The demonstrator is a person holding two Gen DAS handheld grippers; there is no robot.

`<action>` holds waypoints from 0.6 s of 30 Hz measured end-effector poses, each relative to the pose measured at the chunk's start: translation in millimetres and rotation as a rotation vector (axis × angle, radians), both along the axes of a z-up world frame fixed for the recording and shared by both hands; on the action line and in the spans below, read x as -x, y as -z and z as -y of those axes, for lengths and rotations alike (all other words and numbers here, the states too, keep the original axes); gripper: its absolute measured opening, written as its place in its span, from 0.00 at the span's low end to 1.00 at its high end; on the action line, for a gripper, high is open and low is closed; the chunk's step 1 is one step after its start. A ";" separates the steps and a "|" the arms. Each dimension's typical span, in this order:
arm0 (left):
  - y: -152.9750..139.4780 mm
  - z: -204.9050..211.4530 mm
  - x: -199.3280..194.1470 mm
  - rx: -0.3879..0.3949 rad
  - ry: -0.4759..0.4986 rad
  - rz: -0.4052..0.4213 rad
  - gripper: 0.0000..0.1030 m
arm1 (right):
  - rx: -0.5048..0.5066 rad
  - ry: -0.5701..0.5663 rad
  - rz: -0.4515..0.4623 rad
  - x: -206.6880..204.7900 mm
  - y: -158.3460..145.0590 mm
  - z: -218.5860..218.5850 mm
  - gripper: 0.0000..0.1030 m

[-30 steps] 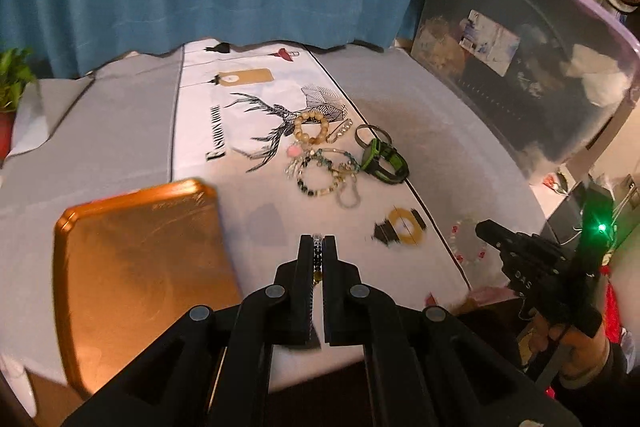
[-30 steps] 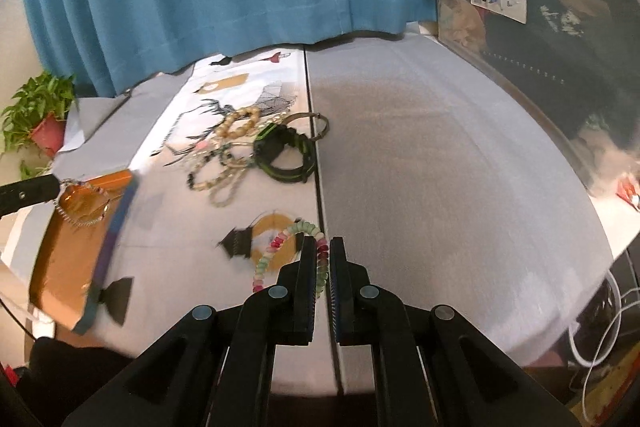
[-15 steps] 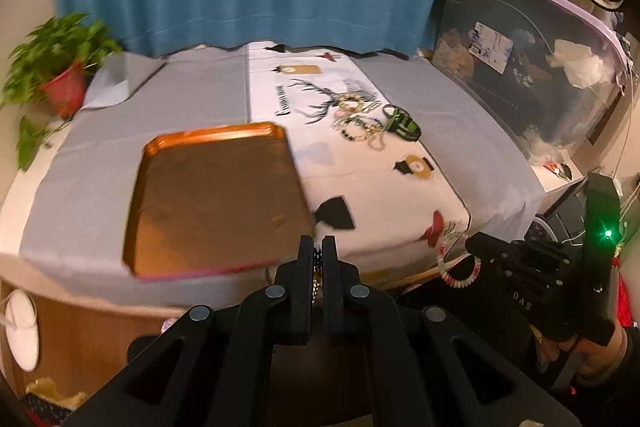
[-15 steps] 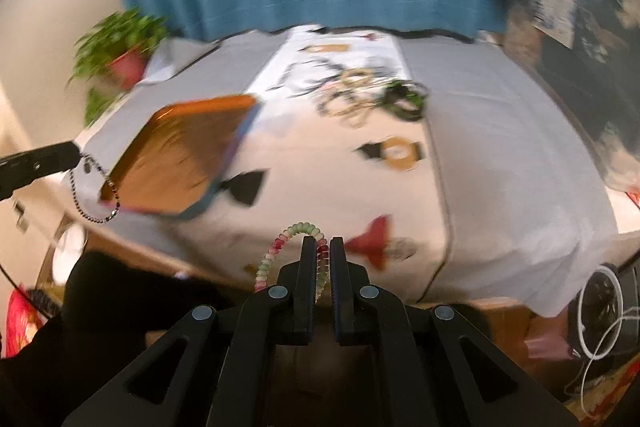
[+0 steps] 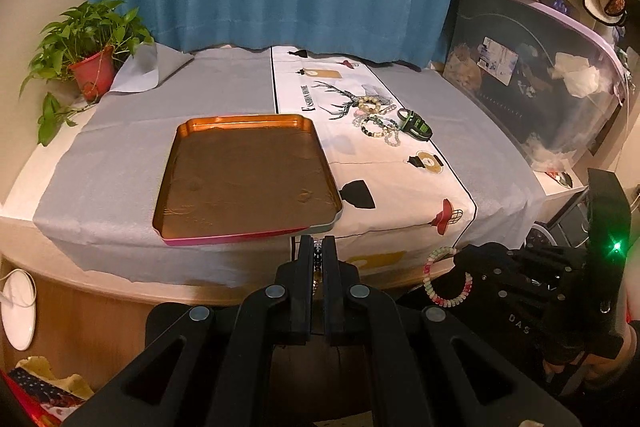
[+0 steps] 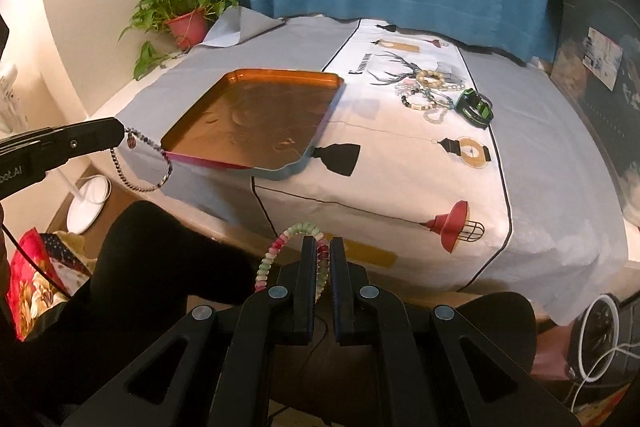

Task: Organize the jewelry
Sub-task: 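Carry both bracelets to the orange tray and open both tools to release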

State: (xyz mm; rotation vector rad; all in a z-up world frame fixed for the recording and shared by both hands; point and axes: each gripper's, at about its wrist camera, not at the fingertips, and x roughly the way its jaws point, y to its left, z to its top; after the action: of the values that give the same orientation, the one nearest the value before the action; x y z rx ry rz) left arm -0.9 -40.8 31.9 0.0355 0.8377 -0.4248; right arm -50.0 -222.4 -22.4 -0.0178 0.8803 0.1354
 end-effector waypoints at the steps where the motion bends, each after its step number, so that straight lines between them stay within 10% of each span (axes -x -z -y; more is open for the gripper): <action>1: 0.9 -2.3 1.0 0.003 0.000 0.002 0.02 | 0.003 -0.002 -0.002 -0.5 0.0 -1.7 0.07; 18: 13.8 -16.1 -19.0 0.034 -0.013 -0.024 0.02 | 0.052 -0.033 -0.055 -28.8 10.8 -22.2 0.07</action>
State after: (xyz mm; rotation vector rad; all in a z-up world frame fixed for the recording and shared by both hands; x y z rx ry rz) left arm 18.1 -24.7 18.1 -0.0064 0.8540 -0.4281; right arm -21.2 -200.2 -33.2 -0.0778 0.9381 0.1439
